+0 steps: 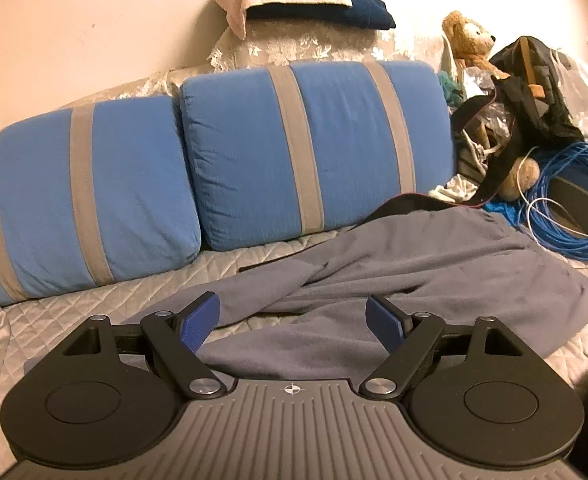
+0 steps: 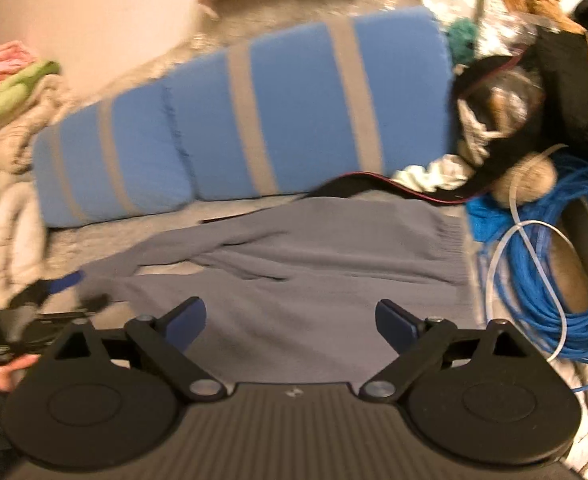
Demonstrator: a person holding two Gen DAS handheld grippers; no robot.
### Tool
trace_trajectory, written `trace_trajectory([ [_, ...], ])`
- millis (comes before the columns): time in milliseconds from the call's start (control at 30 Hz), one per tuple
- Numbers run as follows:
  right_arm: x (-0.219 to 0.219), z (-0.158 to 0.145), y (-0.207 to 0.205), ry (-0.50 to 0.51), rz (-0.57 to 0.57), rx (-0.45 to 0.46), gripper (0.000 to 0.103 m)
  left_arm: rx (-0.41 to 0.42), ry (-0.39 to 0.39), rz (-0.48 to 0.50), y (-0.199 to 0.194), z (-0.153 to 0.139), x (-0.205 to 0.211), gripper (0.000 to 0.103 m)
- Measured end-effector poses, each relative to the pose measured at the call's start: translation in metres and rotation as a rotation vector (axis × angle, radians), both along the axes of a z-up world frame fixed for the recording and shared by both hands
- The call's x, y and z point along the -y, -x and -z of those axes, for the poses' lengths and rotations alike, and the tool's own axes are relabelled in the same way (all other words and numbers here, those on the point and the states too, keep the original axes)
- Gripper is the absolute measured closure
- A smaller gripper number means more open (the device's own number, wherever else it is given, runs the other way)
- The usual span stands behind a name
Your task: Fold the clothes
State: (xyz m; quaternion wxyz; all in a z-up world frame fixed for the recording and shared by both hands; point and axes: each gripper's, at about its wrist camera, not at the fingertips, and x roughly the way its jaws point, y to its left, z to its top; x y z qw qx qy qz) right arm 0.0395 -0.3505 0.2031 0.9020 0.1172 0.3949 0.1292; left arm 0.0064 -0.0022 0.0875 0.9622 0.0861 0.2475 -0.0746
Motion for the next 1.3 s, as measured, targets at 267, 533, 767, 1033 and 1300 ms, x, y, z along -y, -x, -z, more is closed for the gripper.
trace_trajectory([
  [267,0.009,-0.062,0.019,-0.196,0.030,-0.018,0.005,0.016,0.019,-0.005,0.010,-0.005,-0.013,0.023],
  [533,0.017,-0.107,0.042,-0.047,0.000,0.078,0.000,0.059,0.054,-0.005,0.021,-0.015,-0.026,0.023],
  [767,0.040,-0.031,0.056,0.256,-0.049,0.115,0.000,0.053,0.037,0.016,0.024,-0.012,-0.021,0.023],
  [1033,0.045,0.122,0.058,0.695,-0.147,0.105,0.000,0.010,-0.028,0.030,0.018,0.007,-0.015,0.023],
  [1300,0.028,0.252,0.062,1.247,-0.378,0.230,0.004,-0.013,-0.042,0.027,0.012,0.013,-0.012,0.023],
])
